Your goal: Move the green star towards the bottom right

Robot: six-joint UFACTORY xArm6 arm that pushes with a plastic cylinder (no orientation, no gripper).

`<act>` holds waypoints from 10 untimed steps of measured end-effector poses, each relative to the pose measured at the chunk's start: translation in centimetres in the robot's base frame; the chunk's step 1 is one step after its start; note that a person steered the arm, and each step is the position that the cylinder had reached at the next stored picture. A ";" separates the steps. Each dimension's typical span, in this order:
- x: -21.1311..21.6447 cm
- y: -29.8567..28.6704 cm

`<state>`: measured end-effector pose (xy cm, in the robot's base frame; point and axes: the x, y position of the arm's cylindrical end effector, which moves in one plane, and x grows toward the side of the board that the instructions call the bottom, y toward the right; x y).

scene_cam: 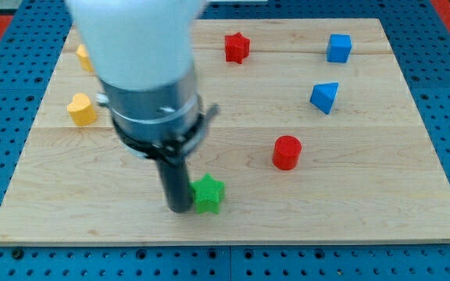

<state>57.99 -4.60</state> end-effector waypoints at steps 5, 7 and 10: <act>-1.9 4.4; -4.4 8.3; -8.2 27.2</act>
